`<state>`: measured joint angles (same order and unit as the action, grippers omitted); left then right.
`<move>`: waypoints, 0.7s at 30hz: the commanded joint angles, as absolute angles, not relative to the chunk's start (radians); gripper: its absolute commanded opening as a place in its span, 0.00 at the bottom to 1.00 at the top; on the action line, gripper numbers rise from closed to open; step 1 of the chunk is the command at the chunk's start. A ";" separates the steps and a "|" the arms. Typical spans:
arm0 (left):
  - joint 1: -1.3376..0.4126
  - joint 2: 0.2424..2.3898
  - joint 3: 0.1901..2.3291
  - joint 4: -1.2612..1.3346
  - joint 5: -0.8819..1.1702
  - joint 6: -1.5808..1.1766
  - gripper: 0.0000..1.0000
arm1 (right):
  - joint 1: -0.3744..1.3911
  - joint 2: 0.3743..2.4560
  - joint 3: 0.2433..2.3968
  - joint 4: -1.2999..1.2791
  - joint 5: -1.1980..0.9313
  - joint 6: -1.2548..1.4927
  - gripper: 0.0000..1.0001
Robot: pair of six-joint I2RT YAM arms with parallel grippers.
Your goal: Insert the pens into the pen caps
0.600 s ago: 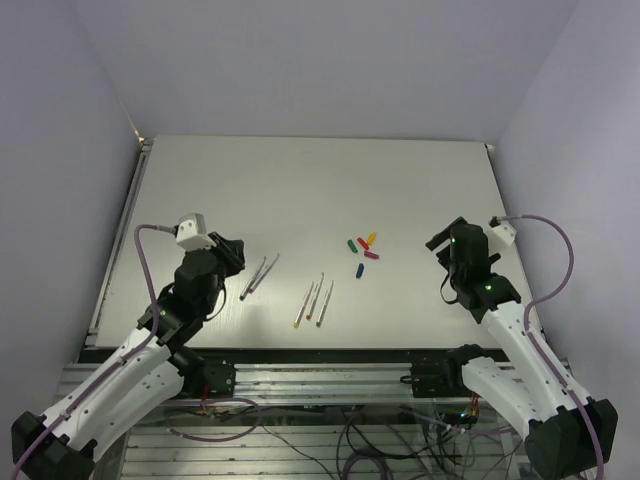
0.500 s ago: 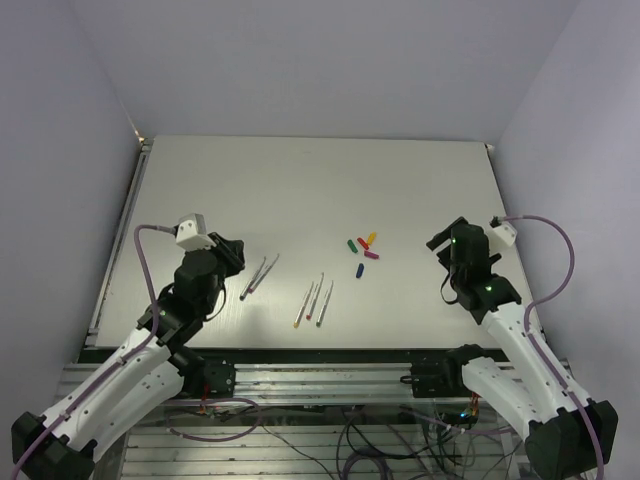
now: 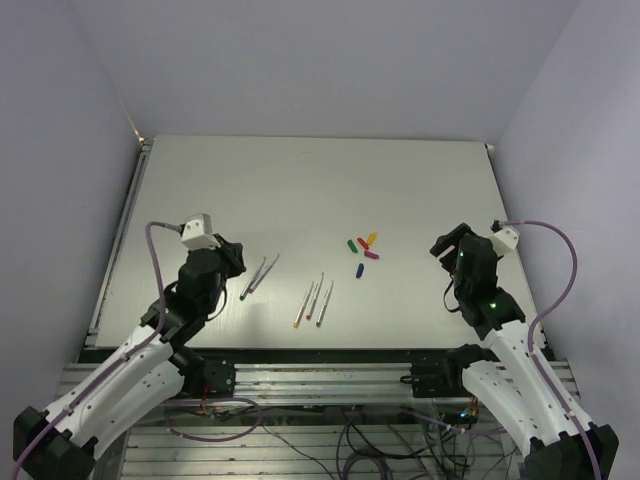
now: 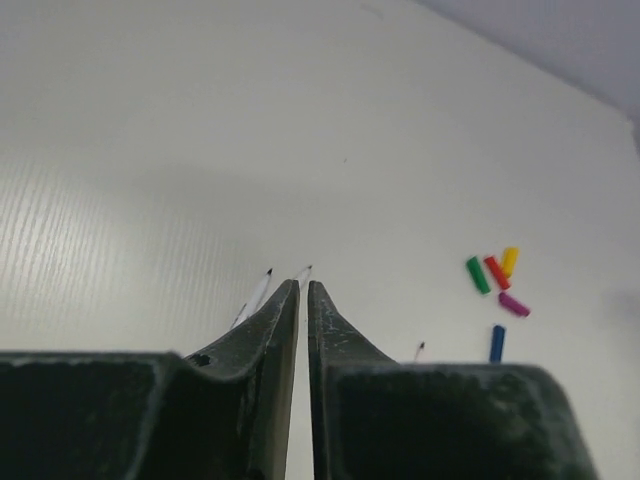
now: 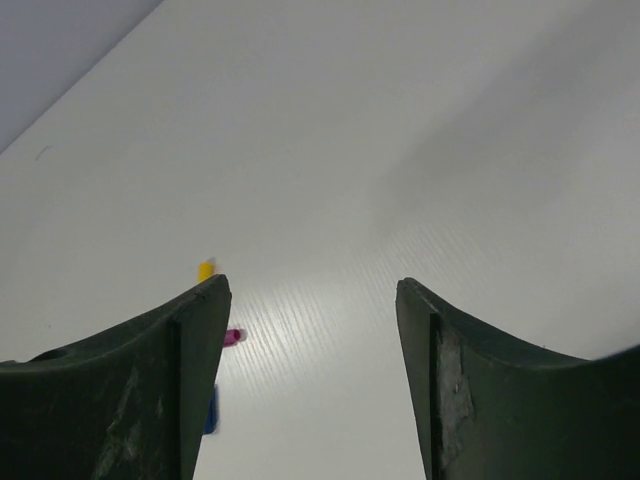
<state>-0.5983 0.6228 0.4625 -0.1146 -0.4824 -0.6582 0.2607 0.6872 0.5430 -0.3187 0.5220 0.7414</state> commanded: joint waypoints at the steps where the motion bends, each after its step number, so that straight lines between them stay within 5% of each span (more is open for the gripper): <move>1: -0.600 0.715 0.507 -0.115 -0.427 -0.579 0.18 | 0.259 0.633 0.500 -0.223 0.472 0.624 0.66; 7: -0.600 0.899 0.587 -0.217 -0.437 -0.570 0.13 | 0.256 0.637 0.530 -0.242 0.521 0.662 0.60; 14: -0.600 1.024 0.595 -0.193 -0.453 -0.552 0.14 | 0.257 0.629 0.496 -0.122 0.411 0.598 0.84; 17: -0.600 1.057 0.594 -0.176 -0.489 -0.545 0.14 | 0.256 0.628 0.485 -0.125 0.445 0.648 0.67; 19: -0.600 1.092 0.606 -0.175 -0.514 -0.528 0.15 | 0.256 0.627 0.484 -0.122 0.455 0.637 0.41; 21: -0.600 1.133 0.623 -0.181 -0.531 -0.512 0.16 | 0.256 0.629 0.494 -0.137 0.474 0.639 0.01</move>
<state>-0.5983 1.0782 0.5774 -0.1905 -0.4713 -0.5533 0.2611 0.6353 0.4969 -0.1593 0.4435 0.6342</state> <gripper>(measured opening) 0.151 0.276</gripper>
